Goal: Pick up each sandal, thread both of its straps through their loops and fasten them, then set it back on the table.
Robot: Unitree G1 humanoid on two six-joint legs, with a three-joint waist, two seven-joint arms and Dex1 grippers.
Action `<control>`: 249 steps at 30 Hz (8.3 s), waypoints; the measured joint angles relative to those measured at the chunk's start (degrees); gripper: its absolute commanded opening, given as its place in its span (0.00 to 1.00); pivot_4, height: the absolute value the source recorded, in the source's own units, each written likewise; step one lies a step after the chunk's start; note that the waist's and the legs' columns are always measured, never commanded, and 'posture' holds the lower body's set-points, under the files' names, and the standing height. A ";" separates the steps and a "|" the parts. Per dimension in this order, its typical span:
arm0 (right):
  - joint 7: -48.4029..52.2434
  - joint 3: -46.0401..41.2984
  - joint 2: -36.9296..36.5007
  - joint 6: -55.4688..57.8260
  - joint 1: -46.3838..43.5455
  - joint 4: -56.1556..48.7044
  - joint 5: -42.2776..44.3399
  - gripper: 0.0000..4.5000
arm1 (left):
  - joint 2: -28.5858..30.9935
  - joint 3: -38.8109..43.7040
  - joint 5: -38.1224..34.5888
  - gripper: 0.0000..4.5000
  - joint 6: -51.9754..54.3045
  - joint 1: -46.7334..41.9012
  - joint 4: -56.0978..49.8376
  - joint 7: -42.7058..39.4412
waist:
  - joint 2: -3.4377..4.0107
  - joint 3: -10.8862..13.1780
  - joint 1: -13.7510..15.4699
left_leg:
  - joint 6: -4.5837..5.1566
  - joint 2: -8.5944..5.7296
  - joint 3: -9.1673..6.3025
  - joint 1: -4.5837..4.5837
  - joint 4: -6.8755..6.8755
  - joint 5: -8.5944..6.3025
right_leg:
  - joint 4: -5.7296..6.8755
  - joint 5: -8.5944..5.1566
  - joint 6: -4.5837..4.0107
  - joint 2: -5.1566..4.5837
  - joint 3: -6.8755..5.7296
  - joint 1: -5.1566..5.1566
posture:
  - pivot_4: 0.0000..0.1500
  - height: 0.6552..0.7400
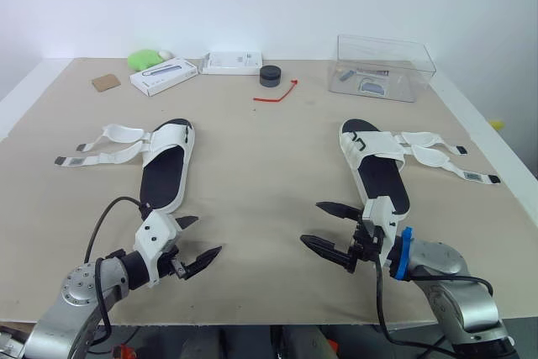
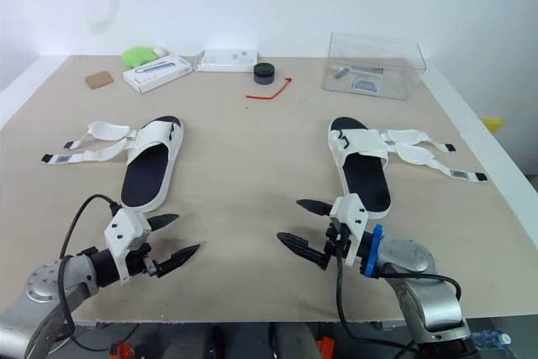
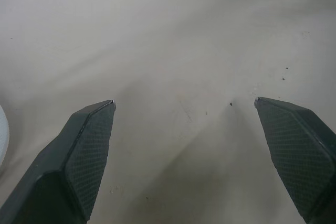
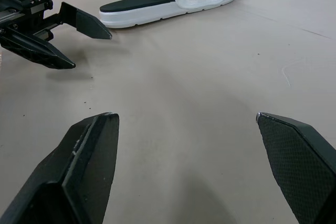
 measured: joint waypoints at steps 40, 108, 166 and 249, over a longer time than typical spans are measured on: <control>-40.00 -8.88 9.15 17.44 -14.85 6.49 -5.22 1.00 | -3.20 -11.91 -5.07 0.97 2.68 -28.95 9.28 -14.70 | 0.03 -0.01 -0.18 | 0.02 -0.06 0.11 -0.14 0.02 0.03 | 0.00 0.13 0.09 0.15 0.21 -0.10 | 1.00 1.00; 28.02 17.79 -4.34 3.12 -23.54 10.19 -4.00 0.01 | 6.85 -0.10 -11.17 1.00 6.08 -13.13 -0.21 -13.22 | 0.08 0.13 -0.07 | 0.18 0.00 0.44 -0.08 0.04 -0.12 | -0.05 0.10 0.17 0.09 0.37 -0.19 | 1.00 1.00; -17.92 -9.49 11.82 64.99 -49.26 37.11 16.77 1.00 | 7.28 -13.03 4.66 0.01 -9.12 -25.68 15.69 -25.05 | 0.03 0.13 -0.34 | 0.17 0.03 0.50 -0.17 0.05 -0.10 | -0.02 0.42 -0.21 0.18 0.51 -0.25 | 1.00 1.00; -5.96 31.09 -30.83 -22.65 -33.44 9.57 28.25 0.66 | 5.23 -13.68 4.29 0.00 -8.21 -26.09 15.70 -24.40 | 0.38 0.30 -0.11 | -0.08 0.06 0.55 -0.01 0.03 -0.29 | 0.09 0.25 -0.28 -0.24 0.50 -0.17 | 1.00 1.00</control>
